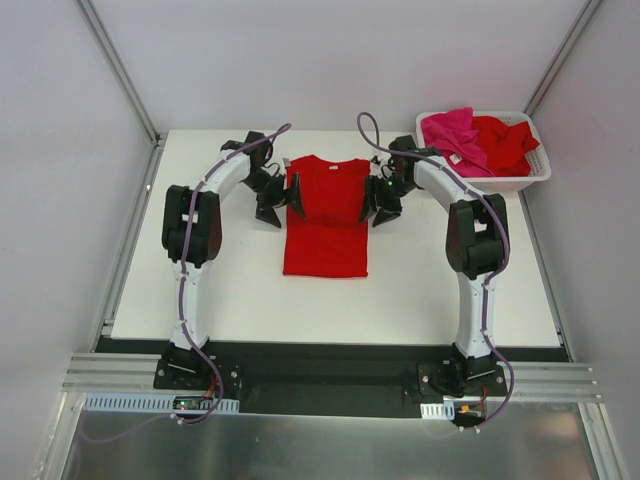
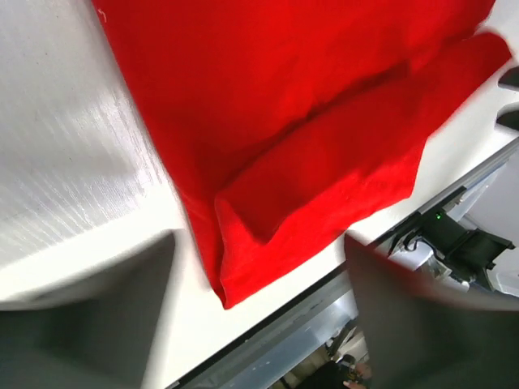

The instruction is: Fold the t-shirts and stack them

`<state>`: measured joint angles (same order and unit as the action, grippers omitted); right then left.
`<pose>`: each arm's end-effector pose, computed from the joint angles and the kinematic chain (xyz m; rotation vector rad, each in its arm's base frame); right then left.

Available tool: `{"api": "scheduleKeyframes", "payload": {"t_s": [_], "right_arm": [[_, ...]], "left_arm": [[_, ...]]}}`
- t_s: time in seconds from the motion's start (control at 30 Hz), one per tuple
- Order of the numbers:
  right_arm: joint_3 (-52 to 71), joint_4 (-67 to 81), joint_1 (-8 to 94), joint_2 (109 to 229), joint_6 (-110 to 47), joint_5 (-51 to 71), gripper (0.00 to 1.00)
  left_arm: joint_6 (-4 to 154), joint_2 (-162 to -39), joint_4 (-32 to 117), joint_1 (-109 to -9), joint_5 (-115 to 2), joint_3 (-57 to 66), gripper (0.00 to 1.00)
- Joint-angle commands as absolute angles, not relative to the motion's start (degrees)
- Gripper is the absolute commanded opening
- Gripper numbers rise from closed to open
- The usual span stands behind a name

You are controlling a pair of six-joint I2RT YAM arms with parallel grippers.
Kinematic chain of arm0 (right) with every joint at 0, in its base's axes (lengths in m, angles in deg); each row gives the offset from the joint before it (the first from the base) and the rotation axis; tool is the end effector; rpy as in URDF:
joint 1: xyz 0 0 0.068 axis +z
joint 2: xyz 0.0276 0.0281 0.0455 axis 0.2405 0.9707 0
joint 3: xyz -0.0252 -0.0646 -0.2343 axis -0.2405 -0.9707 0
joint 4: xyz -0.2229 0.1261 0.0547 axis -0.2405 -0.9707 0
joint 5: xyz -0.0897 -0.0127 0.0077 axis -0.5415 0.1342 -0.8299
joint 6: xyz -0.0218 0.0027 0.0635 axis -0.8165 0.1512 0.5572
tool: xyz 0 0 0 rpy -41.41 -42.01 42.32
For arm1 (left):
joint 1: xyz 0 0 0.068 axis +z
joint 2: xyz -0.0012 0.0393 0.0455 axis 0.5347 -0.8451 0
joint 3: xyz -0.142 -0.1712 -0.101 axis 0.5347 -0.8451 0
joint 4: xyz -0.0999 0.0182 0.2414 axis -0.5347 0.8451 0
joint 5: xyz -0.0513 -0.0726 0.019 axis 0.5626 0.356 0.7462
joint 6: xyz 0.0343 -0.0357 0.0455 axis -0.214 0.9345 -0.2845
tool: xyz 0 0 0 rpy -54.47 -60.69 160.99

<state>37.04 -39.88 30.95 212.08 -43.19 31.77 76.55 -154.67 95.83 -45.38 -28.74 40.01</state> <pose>0.4189 0.1556 0.1614 -0.6512 2.6575 0.7545 0.4355 -0.1334 0.1507 0.1420 2.8208 -0.9916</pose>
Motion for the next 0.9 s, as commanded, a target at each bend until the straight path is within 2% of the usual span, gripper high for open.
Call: {"api": "scheduleKeyframes", "payload": {"t_s": [0.0, 0.27, 0.53, 0.7, 0.87], "right_arm": [[37.95, -41.56, 30.35, 210.51, -43.65, 30.62, 0.96], [24.52, -35.5, 32.1, 197.95, -42.59, 27.19, 0.96], [6.76, -22.96, 36.85, 186.0, -40.05, 25.52, 0.96], [-0.28, -15.2, 37.99, 184.67, -35.13, 27.63, 0.96], [-4.24, -10.62, 38.35, 185.28, -33.89, 27.37, 0.97]], "left_arm": [[75.66, -154.12, 96.48, -44.89, -28.58, 41.41, 0.99], [75.31, -143.76, 96.48, -44.98, -31.39, 32.89, 0.99], [77.15, -134.08, 89.04, -46.38, -30.43, 15.15, 0.99], [78.99, -130.91, 80.59, -46.38, -24.38, 3.39, 0.99], [81.64, -129.86, 71.19, -46.38, -19.88, -3.14, 0.99]]}}
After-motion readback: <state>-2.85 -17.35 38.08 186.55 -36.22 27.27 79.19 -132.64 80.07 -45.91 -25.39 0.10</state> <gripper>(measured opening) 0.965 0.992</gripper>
